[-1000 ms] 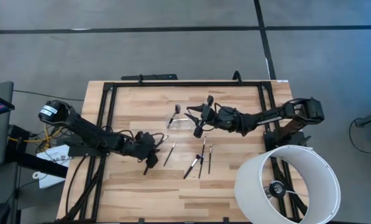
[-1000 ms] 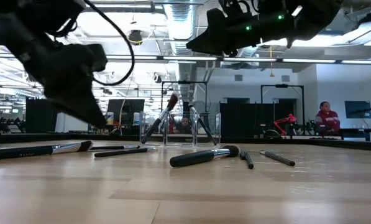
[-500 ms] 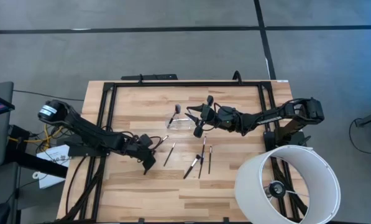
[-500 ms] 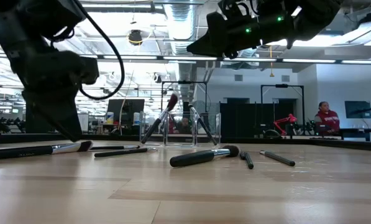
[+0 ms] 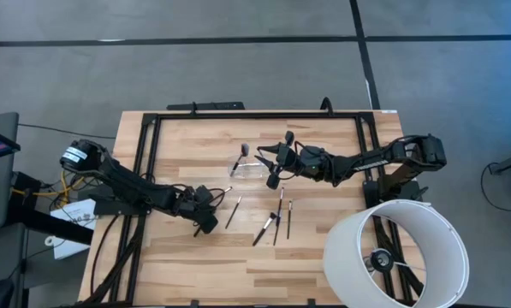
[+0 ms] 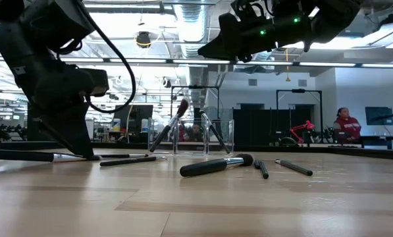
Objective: Put items in baskets/containers
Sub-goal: Put the powder brush into the transparent organizer
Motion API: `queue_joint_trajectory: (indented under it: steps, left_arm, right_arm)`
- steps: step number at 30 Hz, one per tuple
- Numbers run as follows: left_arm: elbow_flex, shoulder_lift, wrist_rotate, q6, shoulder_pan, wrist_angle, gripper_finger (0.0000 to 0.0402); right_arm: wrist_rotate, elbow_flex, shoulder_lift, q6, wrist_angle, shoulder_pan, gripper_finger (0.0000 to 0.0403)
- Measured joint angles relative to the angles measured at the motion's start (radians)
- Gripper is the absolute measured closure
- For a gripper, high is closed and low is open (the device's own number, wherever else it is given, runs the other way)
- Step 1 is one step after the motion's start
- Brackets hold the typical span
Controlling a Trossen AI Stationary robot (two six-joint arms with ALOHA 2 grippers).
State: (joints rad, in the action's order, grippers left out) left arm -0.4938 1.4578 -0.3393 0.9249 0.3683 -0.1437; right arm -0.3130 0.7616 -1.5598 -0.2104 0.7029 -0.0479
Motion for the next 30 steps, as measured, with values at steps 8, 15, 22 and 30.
queue_joint_trajectory:
  steps: [8,15,22,30]
  left_arm:
    - [0.001,0.002,0.007,-0.003,0.0,0.013,0.0326]
    - [0.003,0.005,-0.005,0.001,0.0,0.072,0.0393]
    - [0.006,0.007,-0.057,-0.004,0.0,0.165,0.0396]
    - [0.006,0.006,-0.225,-0.162,-0.023,0.361,0.0397]
  right_arm:
    - [0.0,0.0,0.0,0.0,0.0,0.0,0.0274]
    - [0.0,0.0,0.0,0.0,0.0,0.0,0.0274]
    - [0.0,0.0,-0.001,0.0,0.0,0.0,0.0274]
    - [0.0,0.0,-0.001,0.0,0.0,0.0,0.0274]
